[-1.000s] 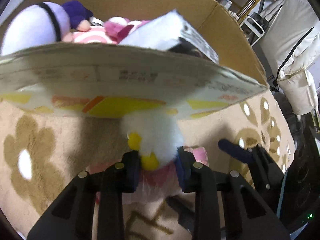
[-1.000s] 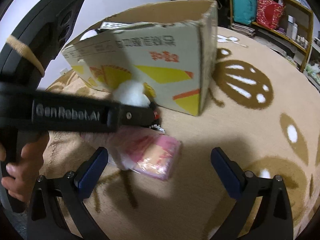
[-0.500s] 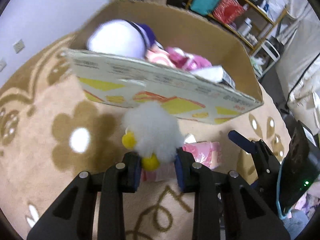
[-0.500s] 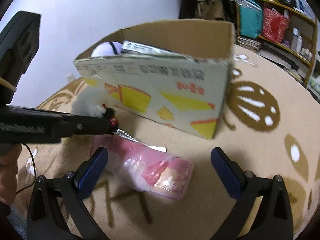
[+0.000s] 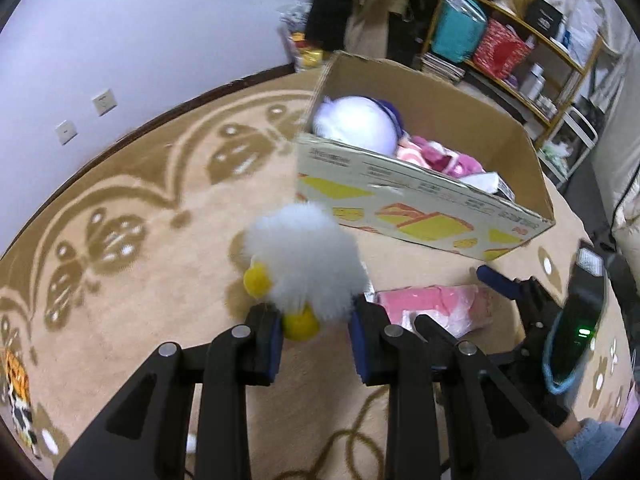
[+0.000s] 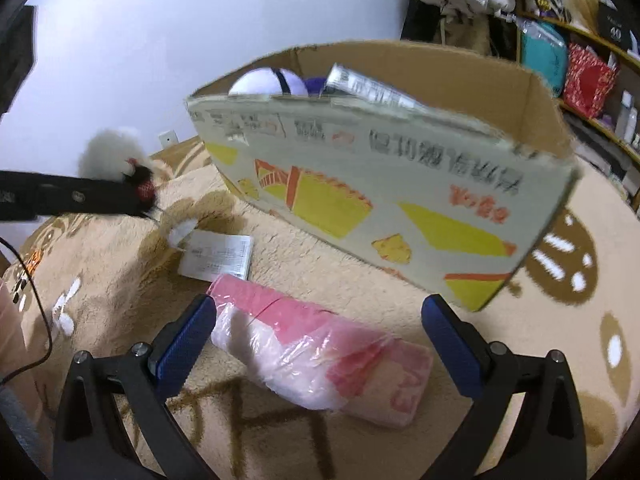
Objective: Organize soft objects
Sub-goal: 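Grasp the pink wrapped roll with the right tool while the left tool holds the white plush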
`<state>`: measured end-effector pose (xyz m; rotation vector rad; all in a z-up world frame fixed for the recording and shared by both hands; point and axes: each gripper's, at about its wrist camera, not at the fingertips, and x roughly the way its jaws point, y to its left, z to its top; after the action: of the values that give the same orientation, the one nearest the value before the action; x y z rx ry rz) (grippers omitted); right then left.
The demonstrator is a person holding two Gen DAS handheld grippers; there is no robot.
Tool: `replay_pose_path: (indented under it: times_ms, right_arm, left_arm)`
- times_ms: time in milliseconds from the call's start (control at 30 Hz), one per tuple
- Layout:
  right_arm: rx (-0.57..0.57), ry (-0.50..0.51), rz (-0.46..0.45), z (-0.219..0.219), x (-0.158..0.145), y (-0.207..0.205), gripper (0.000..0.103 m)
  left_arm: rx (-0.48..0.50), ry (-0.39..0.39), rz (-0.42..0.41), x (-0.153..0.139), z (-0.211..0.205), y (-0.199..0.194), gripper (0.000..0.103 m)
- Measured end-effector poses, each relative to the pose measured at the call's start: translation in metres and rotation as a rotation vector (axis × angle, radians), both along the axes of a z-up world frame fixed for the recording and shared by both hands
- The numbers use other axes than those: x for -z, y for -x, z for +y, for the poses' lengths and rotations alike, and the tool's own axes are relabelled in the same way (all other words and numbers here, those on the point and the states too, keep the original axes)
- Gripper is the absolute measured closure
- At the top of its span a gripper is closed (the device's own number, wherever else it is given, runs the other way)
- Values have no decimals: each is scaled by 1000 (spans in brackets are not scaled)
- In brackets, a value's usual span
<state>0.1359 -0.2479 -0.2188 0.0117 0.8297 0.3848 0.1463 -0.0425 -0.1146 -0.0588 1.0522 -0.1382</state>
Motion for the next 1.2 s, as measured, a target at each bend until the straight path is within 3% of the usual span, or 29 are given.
replay_pose_path:
  times_ms: [100, 200, 400, 500, 567, 600, 733, 933, 1200]
  right_arm:
    - [-5, 34, 58, 4, 15, -7, 0]
    - [7, 0, 67, 1, 17, -4, 0]
    - [-38, 86, 81, 12, 23, 6, 0]
    - [-1, 157, 79, 17, 26, 10, 12]
    - [47, 138, 73, 12, 24, 11, 27]
    - [76, 140, 66, 9, 23, 12, 40]
    - [130, 105, 61, 2, 15, 18, 60]
    - [169, 95, 15, 2, -7, 36, 75]
    - [210, 72, -50, 7, -44, 64, 86]
  left_arm:
    - [-3, 25, 6, -8, 7, 6, 76]
    - [-3, 36, 0, -11, 13, 12, 76]
    - [-18, -57, -22, -7, 17, 13, 76]
    - [-19, -65, -27, -6, 18, 13, 76]
    - [-15, -42, -17, -5, 20, 11, 76]
    - [-16, -32, -16, -4, 21, 10, 76]
    - [-19, -29, -34, -7, 24, 11, 76]
    - [-37, -39, -62, -13, 28, 16, 76]
    - [-53, -61, -122, -28, 36, 23, 76]
